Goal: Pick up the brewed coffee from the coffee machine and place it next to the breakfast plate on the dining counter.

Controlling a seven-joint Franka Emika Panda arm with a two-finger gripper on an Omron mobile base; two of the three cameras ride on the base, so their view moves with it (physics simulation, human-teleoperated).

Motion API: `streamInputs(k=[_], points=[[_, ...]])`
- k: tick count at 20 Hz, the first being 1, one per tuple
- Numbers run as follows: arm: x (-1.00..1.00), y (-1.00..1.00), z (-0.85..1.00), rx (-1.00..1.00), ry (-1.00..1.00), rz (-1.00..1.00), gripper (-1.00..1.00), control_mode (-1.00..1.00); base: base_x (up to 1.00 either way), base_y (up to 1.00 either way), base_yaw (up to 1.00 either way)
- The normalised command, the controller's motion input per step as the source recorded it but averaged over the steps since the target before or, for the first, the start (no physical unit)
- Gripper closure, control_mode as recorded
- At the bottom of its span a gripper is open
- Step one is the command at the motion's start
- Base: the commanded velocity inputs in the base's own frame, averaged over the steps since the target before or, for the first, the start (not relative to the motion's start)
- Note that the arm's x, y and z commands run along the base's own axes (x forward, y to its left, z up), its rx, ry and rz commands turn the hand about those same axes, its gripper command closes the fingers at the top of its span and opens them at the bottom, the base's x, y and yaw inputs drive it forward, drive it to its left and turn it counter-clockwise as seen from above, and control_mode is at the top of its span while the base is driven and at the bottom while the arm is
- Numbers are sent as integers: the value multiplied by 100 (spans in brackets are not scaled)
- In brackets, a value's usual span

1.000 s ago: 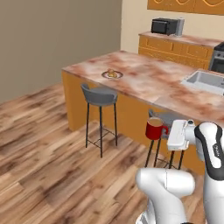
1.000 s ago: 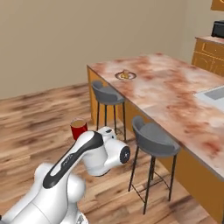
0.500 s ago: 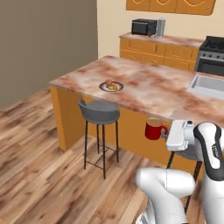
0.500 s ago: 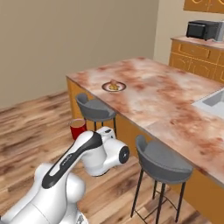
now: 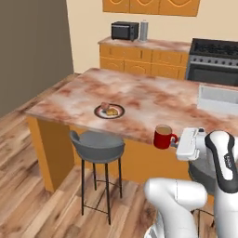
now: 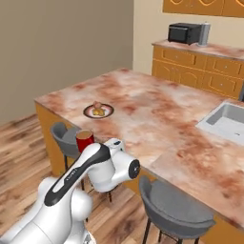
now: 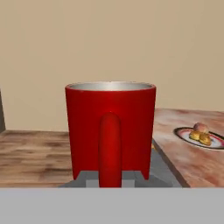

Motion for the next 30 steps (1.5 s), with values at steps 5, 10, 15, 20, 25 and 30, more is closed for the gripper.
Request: streamInputs(k=[5,10,15,20,25,30], points=[[0,0,0,0,0,0,100,100,100,48,-35],[0,0,0,0,0,0,100,100,96,55,-34],[0,0,0,0,0,0,100,100,76,29,-36],[0,0,0,0,0,0,100,100,53,5,-37],[0,0,0,0,0,0,100,100,42,17,-39],[19,7,-4,-3,-2,-13,100,-100,25,11,-23]])
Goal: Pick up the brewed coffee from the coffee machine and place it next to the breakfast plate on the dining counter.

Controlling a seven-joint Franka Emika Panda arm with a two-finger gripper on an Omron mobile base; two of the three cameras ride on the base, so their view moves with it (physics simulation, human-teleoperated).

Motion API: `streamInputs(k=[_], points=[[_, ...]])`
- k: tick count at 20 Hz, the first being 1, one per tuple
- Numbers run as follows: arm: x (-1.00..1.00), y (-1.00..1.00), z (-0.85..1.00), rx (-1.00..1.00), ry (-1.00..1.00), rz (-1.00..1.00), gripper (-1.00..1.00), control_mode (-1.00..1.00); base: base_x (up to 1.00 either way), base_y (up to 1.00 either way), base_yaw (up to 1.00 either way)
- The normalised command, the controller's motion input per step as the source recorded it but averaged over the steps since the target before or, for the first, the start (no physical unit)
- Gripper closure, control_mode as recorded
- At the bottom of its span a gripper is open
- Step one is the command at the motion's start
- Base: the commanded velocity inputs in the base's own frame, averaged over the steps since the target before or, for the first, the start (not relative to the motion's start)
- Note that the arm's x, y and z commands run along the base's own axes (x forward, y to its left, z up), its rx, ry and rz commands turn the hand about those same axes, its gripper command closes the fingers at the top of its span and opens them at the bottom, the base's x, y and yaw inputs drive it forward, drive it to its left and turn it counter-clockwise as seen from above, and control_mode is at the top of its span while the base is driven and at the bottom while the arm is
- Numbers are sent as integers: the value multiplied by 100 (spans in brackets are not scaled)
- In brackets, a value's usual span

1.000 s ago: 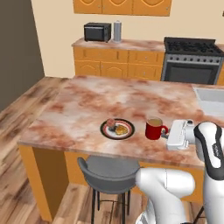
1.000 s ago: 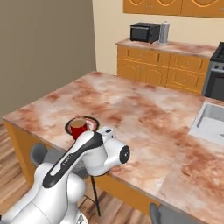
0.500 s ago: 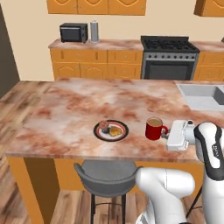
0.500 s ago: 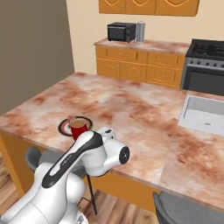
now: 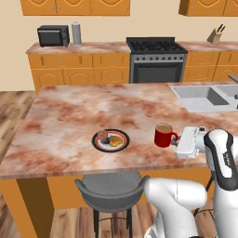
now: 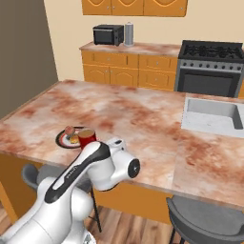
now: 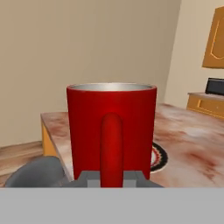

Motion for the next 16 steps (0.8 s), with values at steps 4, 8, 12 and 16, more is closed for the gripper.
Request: streamInputs(k=[4,8,12,16], points=[[47,0,-1,0,-1,-13,100,-100,0,0,0],[72,0,-14,0,0,-1,100,-100,0,0,0],[63,0,-19,0,6,8,100,-100,0,0,0],[62,8,-25,0,10,15,100,-100,0,0,0]])
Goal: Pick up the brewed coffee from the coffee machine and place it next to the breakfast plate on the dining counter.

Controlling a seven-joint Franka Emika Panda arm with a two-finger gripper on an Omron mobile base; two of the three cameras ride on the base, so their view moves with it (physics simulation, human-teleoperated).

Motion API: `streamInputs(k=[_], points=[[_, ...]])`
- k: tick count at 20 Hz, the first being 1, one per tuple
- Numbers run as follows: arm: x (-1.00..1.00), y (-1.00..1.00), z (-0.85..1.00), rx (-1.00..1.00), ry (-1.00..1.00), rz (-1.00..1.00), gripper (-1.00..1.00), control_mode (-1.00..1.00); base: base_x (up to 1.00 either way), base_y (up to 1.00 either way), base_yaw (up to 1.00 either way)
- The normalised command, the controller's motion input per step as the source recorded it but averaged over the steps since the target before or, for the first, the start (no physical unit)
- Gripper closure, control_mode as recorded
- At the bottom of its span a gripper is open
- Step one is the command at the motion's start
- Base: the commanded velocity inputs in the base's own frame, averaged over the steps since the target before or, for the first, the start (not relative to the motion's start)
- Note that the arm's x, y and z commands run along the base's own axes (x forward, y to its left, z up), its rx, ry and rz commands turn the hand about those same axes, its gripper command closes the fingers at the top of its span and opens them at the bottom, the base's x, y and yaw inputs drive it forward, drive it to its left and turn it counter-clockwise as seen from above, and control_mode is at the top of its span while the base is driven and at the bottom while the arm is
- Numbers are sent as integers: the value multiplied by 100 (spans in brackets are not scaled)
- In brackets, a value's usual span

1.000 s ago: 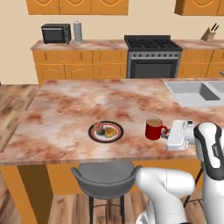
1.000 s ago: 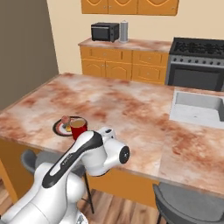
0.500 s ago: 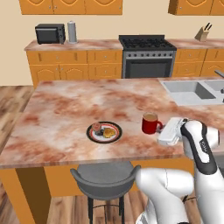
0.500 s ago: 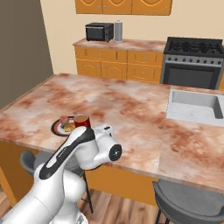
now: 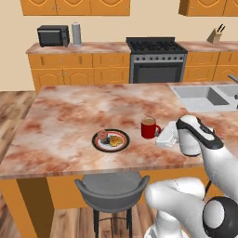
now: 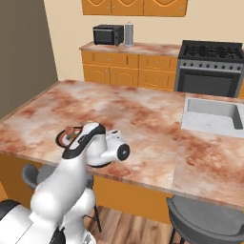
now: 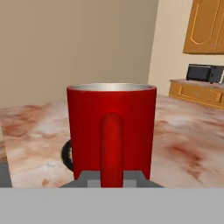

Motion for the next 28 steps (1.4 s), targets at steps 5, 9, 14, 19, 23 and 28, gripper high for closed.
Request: streamInputs(k=[5,9,14,19,23,28], points=[[56,1,-24,0,1,10,100,-100,0,0,0],[52,-4,-36,0,0,5,100,-100,0,0,0],[56,0,-45,0,0,2,100,-100,0,0,0],[50,-1,-44,0,0,0,100,-100,0,0,0],[53,-9,-46,0,0,1,100,-100,0,0,0],[59,-6,-40,0,0,1,100,-100,0,0,0]])
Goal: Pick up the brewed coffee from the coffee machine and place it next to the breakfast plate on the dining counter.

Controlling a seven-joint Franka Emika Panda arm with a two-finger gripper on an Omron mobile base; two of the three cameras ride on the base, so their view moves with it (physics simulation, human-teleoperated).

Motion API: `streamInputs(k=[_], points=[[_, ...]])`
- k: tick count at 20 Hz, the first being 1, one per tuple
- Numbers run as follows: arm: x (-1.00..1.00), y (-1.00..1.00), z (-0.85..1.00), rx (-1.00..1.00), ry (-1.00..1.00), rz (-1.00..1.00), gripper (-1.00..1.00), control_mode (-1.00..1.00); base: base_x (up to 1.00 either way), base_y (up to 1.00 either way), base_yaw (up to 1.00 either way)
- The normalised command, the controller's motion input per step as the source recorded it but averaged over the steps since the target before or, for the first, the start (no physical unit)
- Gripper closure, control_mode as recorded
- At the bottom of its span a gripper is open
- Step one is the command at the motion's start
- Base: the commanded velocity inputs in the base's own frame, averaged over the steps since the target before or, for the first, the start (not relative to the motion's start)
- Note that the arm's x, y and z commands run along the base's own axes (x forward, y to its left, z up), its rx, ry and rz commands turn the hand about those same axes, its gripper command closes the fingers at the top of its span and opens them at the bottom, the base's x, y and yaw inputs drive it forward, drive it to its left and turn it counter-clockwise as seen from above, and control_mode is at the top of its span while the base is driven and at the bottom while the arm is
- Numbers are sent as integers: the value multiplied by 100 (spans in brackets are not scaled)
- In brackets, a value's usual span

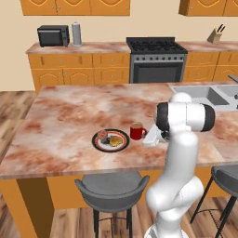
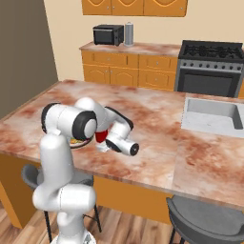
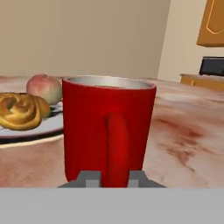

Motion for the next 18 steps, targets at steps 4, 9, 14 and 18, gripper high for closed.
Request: streamInputs(k=[4,9,14,18], points=[[59,-1,-38,0,0,1,100,-100,0,0,0],[50,1,-29,-2,0,0,100,-100,0,0,0],[-3,15,5,-9,-1,3,100,-100,0,0,0],[-58,9,46,-10,-6,4,100,-100,0,0,0]])
